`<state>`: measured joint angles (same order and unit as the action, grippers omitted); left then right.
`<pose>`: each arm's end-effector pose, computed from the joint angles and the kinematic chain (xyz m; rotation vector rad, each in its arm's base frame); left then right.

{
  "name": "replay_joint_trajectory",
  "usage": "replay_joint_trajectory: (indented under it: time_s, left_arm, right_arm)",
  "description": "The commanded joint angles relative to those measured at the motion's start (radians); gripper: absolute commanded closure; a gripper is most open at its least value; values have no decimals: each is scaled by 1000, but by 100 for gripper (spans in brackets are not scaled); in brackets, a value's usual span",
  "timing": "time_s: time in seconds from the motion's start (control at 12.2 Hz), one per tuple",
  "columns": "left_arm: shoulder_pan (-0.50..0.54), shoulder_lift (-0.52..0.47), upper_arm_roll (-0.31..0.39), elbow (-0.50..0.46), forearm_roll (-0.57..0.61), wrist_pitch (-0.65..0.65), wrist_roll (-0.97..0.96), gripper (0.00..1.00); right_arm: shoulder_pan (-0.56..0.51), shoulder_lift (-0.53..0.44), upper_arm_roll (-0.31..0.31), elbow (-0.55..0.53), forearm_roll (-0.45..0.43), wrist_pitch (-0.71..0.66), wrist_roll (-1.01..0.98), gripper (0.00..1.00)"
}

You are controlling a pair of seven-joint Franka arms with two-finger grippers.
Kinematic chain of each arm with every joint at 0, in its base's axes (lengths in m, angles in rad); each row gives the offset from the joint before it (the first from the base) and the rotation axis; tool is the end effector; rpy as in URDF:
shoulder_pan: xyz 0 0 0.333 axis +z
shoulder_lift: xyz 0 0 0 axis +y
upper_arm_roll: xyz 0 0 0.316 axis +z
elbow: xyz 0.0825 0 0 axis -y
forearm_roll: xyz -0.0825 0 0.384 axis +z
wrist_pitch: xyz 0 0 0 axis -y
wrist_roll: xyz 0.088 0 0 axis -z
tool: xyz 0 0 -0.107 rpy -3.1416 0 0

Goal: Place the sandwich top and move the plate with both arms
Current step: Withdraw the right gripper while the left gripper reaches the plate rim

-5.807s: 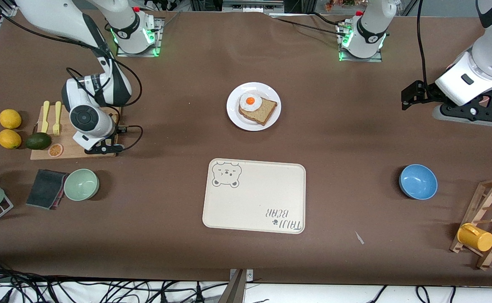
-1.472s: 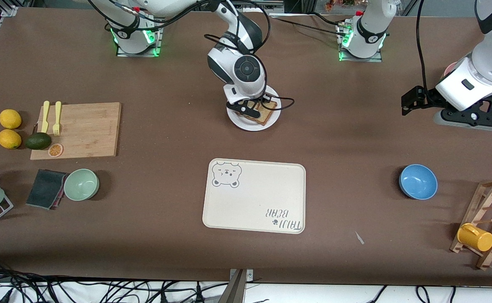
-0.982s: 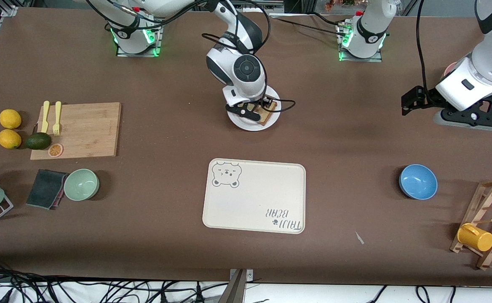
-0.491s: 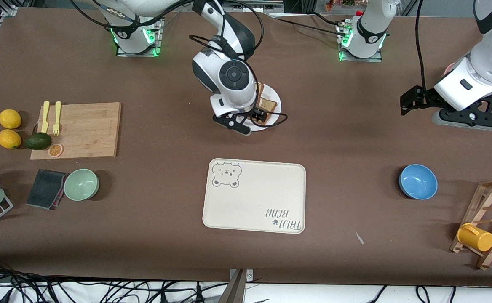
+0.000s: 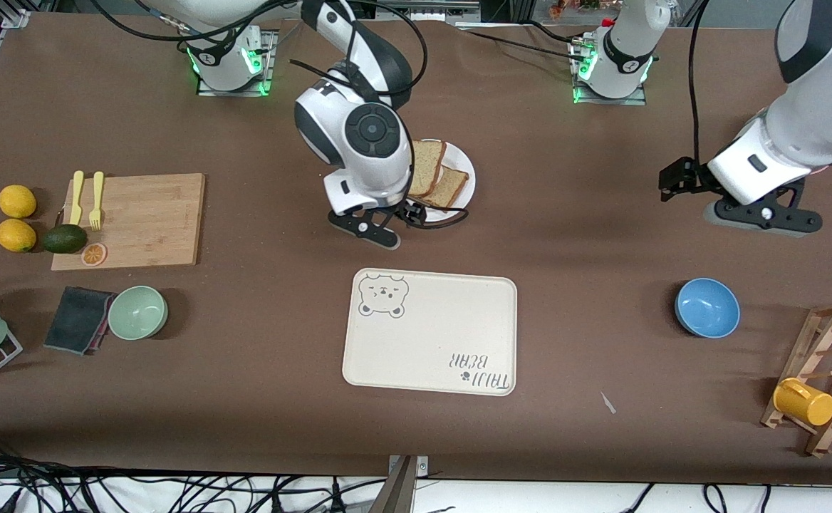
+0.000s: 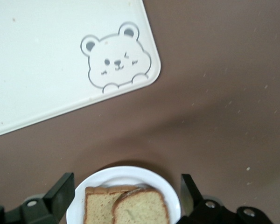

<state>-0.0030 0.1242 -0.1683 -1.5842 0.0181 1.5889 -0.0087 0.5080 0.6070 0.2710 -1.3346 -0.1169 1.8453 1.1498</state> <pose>0.5796 -0.0930 0.5496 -3.1178 0.2562 0.1840 0.5409 0.4642 0.3791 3.0481 -0.5789 -0.1220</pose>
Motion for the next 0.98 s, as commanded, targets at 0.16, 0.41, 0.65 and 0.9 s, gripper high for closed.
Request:
replay_joint_trajectory:
  time_s: [0.16, 0.41, 0.65, 0.9]
  left_arm:
    - [-48, 104, 0, 10, -99, -15, 93, 0]
    - [-52, 213, -2, 4, -275, 8, 115, 0]
    - [-64, 270, -58, -86, -424, 115, 121, 0]
    - [-66, 308, -157, -219, -499, 219, 130, 0]
  right_arm:
    - [-109, -27, 8, 98, 3, -155, -266, 0]
    - [-216, -120, 5, 92, 60, -244, -448, 0]
    - [-319, -237, 4, 39, 94, -307, -607, 0]
    - [-407, -337, 4, -6, 108, -319, -692, 0]
